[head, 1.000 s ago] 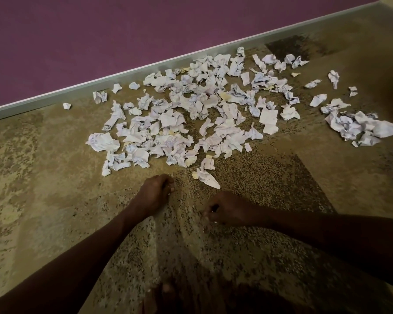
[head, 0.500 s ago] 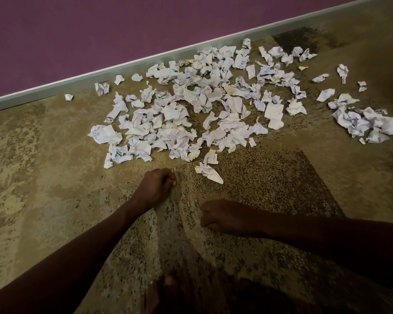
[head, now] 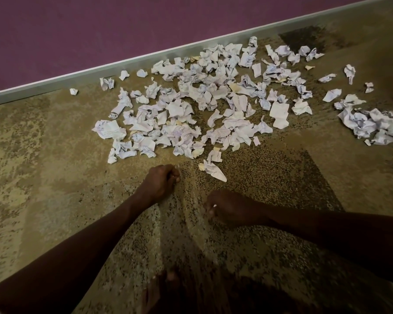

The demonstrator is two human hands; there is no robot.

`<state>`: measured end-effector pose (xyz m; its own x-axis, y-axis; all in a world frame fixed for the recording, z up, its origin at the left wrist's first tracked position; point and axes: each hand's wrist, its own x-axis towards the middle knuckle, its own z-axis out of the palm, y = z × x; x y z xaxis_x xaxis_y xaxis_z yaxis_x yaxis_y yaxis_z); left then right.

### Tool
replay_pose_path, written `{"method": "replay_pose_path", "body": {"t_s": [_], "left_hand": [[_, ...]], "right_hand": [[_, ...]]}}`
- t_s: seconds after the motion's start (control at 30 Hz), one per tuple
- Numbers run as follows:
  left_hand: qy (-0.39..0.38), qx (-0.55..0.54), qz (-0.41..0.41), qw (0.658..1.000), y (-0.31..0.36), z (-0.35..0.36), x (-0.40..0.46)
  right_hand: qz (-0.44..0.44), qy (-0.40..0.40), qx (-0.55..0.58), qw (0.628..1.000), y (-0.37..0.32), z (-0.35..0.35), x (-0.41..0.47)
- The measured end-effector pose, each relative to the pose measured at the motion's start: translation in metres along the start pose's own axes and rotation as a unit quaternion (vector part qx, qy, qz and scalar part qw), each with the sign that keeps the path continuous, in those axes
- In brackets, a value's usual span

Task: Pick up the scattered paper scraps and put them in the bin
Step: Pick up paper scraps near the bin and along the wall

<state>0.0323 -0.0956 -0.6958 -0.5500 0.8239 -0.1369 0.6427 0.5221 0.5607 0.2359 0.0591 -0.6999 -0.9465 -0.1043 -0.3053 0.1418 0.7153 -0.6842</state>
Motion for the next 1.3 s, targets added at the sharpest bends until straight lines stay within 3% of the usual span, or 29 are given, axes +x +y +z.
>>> {"method": "replay_pose_path", "body": {"t_s": [0.13, 0.27, 0.33, 0.4, 0.53, 0.63, 0.83, 0.97, 1.3], "left_hand": [[0.011, -0.009, -0.012, 1.0, 0.007, 0.005, 0.002], [0.073, -0.021, 0.042, 0.996, 0.032, 0.017, 0.006], [0.12, -0.054, 0.08, 0.988, 0.052, 0.022, 0.011], [0.107, -0.076, 0.119, 0.984, 0.066, 0.026, 0.02], [-0.014, 0.005, 0.216, 0.976, 0.071, 0.041, 0.043], [-0.051, 0.042, 0.208, 0.976, 0.063, 0.055, 0.058], [0.033, 0.086, 0.181, 0.979, 0.068, 0.067, 0.06], [0.044, 0.093, 0.088, 0.991, 0.073, 0.074, 0.057], [0.073, 0.155, 0.109, 0.979, 0.076, 0.074, 0.048]], "right_hand": [[0.11, 0.055, 0.164, 0.979, -0.004, -0.026, 0.006], [0.188, 0.09, 0.375, 0.903, 0.005, -0.045, -0.001], [0.208, 0.128, 0.418, 0.875, 0.008, -0.055, -0.003], [0.222, 0.16, 0.438, 0.857, 0.013, -0.064, -0.005], [0.229, 0.199, 0.462, 0.833, 0.023, -0.083, -0.018], [0.218, 0.224, 0.479, 0.82, 0.029, -0.092, -0.03], [0.206, 0.235, 0.474, 0.823, 0.036, -0.094, -0.05], [0.202, 0.244, 0.479, 0.819, 0.038, -0.094, -0.061], [0.22, 0.267, 0.491, 0.799, 0.043, -0.095, -0.084]]}}
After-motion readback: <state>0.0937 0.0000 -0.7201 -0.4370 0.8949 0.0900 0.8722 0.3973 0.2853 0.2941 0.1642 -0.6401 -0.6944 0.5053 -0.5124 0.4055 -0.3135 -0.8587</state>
